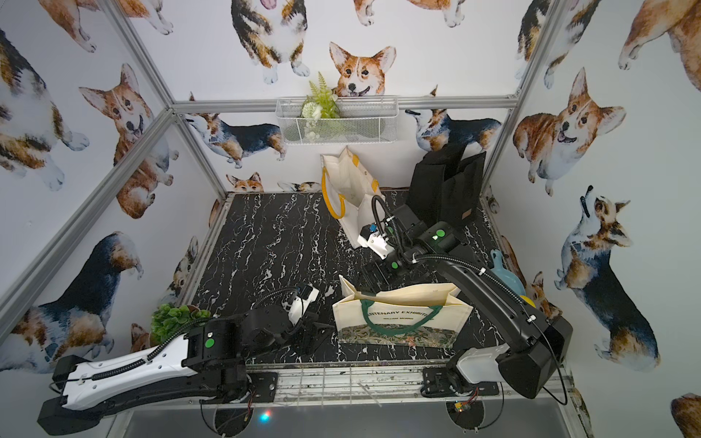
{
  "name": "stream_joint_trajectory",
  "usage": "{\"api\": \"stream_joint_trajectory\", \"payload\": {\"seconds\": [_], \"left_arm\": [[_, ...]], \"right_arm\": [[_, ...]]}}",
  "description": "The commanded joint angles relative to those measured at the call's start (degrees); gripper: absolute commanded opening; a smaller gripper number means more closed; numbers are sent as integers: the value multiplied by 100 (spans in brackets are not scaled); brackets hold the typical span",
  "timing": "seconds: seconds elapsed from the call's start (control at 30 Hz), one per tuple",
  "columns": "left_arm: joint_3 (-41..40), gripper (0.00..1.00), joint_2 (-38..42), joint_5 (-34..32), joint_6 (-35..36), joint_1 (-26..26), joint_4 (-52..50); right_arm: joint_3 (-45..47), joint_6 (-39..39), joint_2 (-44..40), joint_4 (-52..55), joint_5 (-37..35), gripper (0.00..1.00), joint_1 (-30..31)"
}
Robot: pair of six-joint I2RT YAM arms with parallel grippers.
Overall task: Put away the canvas bag
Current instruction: Press the canvas bag at the center of the board.
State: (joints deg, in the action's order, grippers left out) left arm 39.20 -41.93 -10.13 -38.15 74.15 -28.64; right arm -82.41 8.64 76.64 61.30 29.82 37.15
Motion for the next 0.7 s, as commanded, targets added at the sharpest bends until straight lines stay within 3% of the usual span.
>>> {"api": "stream_joint_trajectory", "payload": {"seconds": [0.0,0.13,0.4,0.67], "left_arm": [[33,72,8,-154,18,10,74],[-37,72,26,-165,9,8,136],[-158,72,48,-129,-61,8,227],[-93,72,-431,70,-70,7,507]], "right_arm": [[-252,836,115,-314,210,100,-140],[-485,789,226,44,-294,100,-202],[-65,573,-154,-397,237,100,-147],[-327,-13,235,188,-534,98,806]]}}
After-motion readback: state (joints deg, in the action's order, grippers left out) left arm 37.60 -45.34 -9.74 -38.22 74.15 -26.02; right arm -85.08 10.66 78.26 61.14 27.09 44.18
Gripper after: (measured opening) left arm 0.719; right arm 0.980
